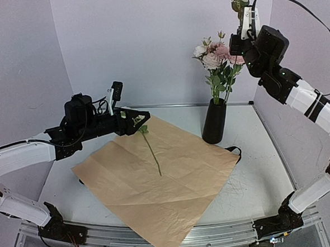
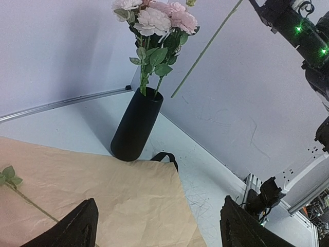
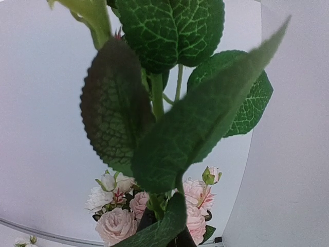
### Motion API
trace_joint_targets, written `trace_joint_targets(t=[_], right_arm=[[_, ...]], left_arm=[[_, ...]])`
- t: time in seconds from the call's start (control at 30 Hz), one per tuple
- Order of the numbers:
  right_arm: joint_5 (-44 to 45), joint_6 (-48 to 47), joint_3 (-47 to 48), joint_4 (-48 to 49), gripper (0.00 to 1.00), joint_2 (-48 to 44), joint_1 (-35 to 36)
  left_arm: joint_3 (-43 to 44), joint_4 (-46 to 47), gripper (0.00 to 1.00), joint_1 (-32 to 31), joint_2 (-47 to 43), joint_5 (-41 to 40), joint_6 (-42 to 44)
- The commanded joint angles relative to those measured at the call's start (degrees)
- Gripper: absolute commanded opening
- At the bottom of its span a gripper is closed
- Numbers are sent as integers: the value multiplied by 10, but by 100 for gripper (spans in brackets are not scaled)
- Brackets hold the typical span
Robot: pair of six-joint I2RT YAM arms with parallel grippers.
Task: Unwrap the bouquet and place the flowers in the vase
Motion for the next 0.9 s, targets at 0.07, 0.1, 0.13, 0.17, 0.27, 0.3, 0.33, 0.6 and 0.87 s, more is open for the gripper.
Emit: trace_joint_targets(t=[0.07, 0.1, 0.13, 0.17, 0.27, 0.3, 0.33, 0.6, 0.87], right_arm=[[-13, 39, 25, 81, 0, 7, -18], [-13, 43, 24, 85, 0, 9, -21], [-13, 48, 23, 91, 0, 11, -23], [-14, 54, 19, 96, 0, 12, -25], [-13, 70, 5, 109, 0, 15, -31], [-12, 74, 0, 111, 0, 18, -32], [-10, 78, -5, 112, 0, 20, -33], [26, 132, -62, 118, 0, 30, -43], [67, 225, -113, 118, 0, 49, -60]], left_arm=[[8, 20, 83, -2, 3, -6, 2], [9, 20, 83, -2, 5, -7, 2], [10, 20, 83, -2, 7, -8, 3], [12, 20, 83, -2, 9, -7, 3], [16, 19, 83, -2, 12, -7, 2], [15, 20, 83, -2, 12, -8, 1], [14, 20, 83, -2, 11, -9, 0], [11, 20, 83, -2, 18, -9, 0], [19, 20, 82, -2, 33, 5, -4]])
